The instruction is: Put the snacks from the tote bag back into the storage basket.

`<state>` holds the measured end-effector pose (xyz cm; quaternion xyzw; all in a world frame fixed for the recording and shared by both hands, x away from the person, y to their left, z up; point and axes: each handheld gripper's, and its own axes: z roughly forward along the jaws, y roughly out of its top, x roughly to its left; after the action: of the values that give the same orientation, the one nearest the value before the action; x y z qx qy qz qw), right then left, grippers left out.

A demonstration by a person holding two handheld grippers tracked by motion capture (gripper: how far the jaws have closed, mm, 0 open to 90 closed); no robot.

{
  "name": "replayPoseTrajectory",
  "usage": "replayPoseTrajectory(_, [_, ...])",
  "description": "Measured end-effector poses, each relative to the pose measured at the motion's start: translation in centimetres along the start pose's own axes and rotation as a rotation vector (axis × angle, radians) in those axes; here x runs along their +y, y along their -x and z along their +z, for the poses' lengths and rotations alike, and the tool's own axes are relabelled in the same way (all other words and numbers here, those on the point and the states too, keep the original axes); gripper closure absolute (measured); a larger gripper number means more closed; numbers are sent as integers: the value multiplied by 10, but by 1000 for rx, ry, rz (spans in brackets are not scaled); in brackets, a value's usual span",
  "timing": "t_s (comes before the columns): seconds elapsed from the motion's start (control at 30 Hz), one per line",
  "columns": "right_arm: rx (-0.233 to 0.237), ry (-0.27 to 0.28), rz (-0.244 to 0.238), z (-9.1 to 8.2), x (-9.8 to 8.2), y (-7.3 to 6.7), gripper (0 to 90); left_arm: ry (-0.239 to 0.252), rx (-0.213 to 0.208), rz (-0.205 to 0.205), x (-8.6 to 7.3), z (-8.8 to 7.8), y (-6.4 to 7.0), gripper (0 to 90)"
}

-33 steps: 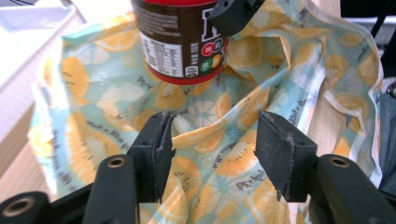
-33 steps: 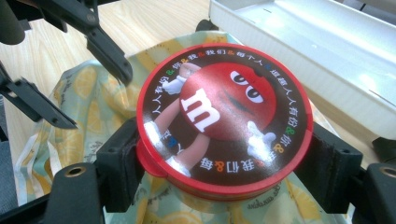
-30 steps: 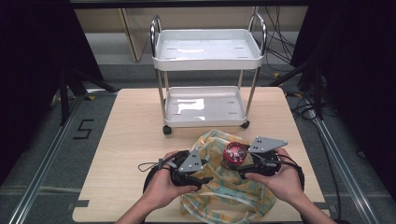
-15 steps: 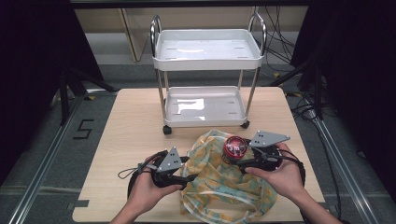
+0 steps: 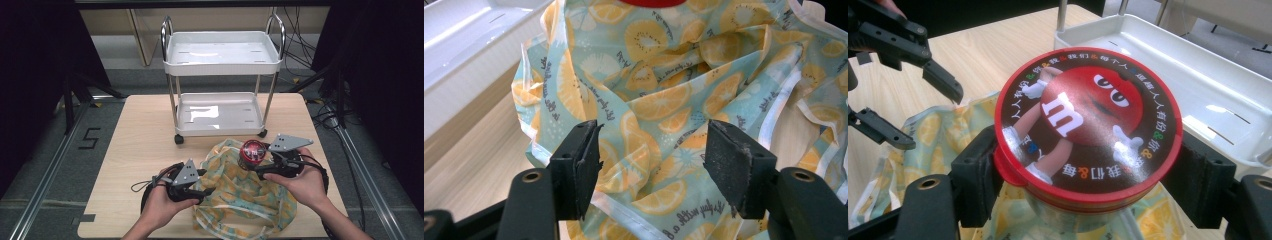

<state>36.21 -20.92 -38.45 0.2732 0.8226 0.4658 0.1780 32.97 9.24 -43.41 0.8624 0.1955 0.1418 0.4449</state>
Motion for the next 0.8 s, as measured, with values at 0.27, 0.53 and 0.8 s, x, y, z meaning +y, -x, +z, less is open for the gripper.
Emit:
replayPoseTrajectory(0.27, [-7,-6,-5,-4,8,8,261,5,-18,-23,-3,7,-1,397])
replayPoseTrajectory(0.53, [-29,13,-29,-3,17,17,261,-16,-18,-23,-5,9,-1,402])
replayPoseTrajectory(0.8, [-47,26,0,1,19,23,261,3,-4,-38,-7,10,-1,402])
